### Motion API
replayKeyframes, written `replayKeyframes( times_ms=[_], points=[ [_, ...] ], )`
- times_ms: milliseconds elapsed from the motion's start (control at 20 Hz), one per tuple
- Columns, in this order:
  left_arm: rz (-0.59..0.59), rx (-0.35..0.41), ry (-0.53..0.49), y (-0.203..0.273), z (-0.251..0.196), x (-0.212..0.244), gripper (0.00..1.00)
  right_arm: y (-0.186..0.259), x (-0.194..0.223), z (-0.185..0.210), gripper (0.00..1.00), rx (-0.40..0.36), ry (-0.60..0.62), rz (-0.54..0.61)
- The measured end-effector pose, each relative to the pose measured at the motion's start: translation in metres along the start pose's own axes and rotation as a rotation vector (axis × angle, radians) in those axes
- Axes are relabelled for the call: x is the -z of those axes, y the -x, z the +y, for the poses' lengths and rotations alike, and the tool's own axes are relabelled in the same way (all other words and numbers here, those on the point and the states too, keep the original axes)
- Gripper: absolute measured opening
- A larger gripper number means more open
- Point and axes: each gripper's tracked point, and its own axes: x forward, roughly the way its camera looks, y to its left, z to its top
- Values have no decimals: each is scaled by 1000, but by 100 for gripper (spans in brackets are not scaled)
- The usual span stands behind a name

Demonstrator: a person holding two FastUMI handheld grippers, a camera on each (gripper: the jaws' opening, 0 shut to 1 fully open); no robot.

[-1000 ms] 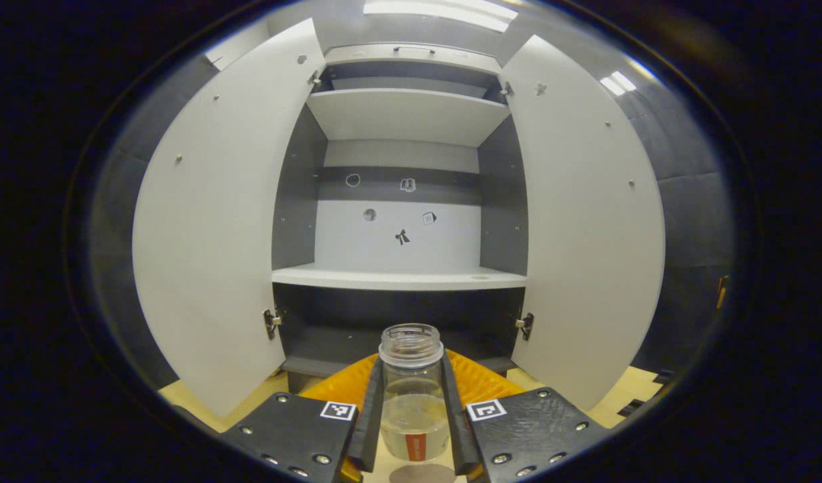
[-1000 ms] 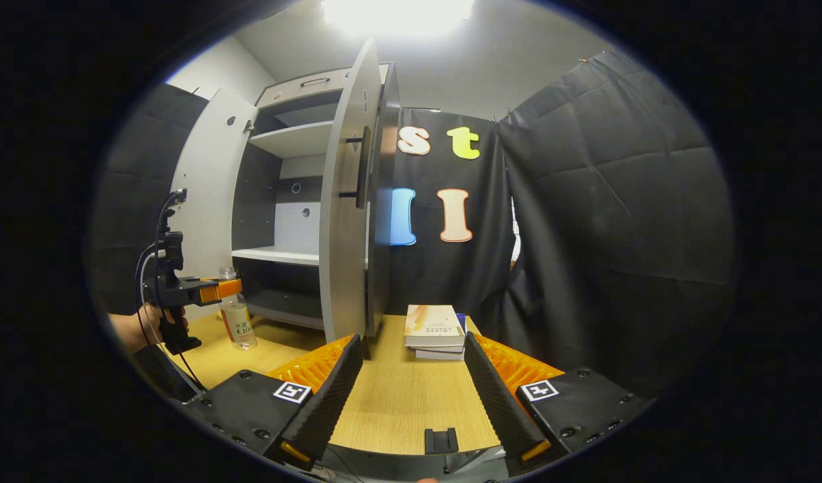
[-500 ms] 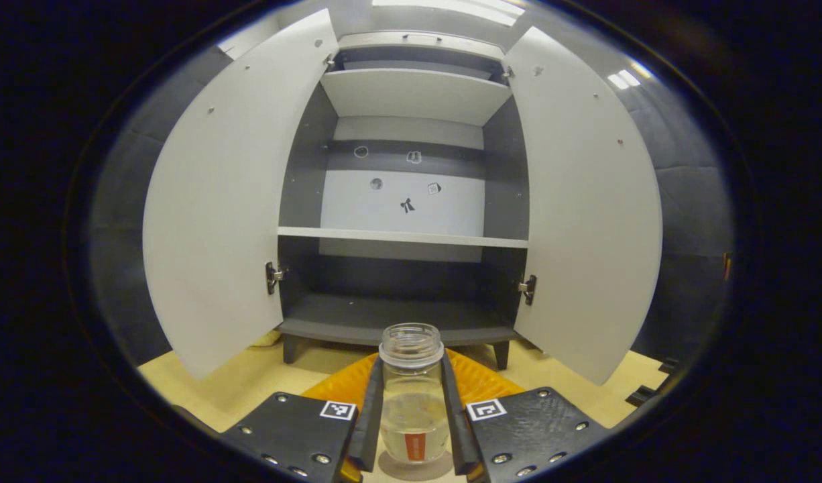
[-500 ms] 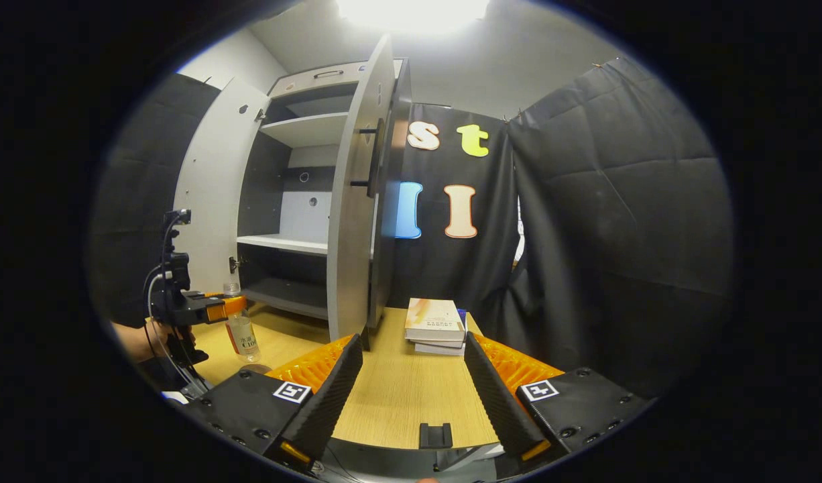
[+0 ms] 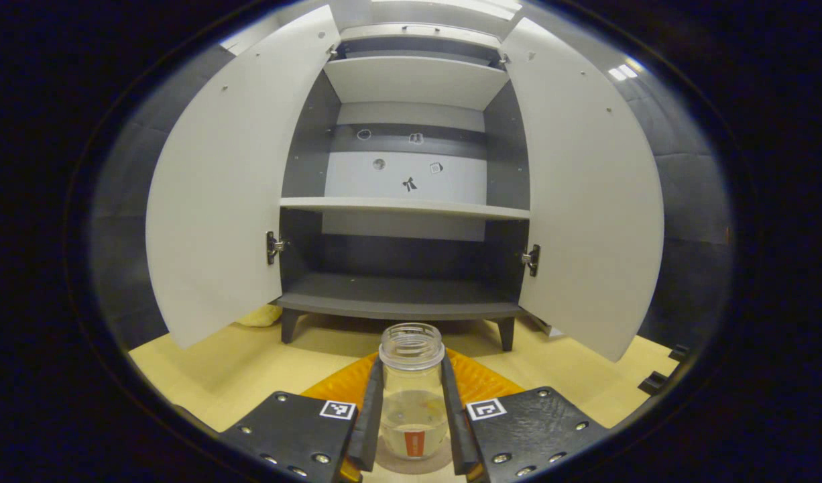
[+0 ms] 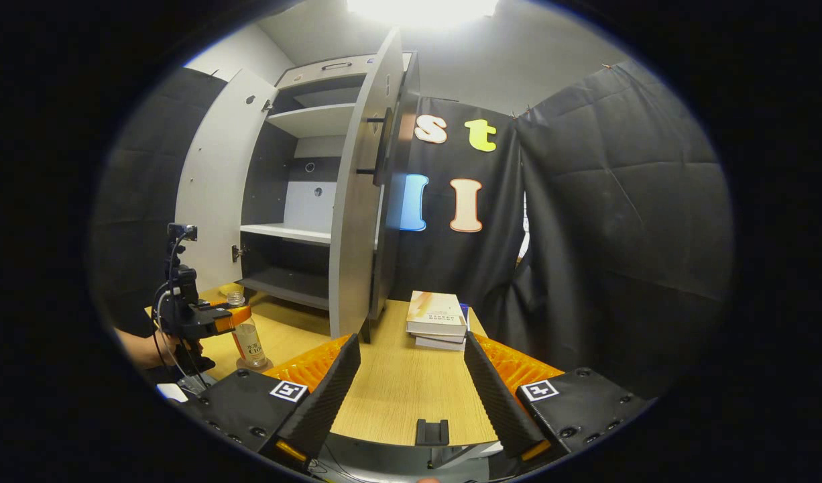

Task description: Grasp the bottle in the cabinet with the left hand and place it on the coaster, then close the right door with the right hand and the left door with the left hand.

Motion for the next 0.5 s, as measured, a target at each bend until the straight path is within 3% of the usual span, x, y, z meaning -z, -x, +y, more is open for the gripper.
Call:
replayKeyframes(
  times_ms=[300, 450, 500],
  points=[
    [7, -28, -11, 6, -3, 4, 46, -10, 0, -3, 100, -10, -6, 7],
    [50, -40, -23, 9, -4, 12, 70, -15, -6, -2, 99, -20, -16, -5],
    [54, -50, -34, 12, -3, 11, 70, -16, -8, -3, 99, -23, -21, -12]
  ],
)
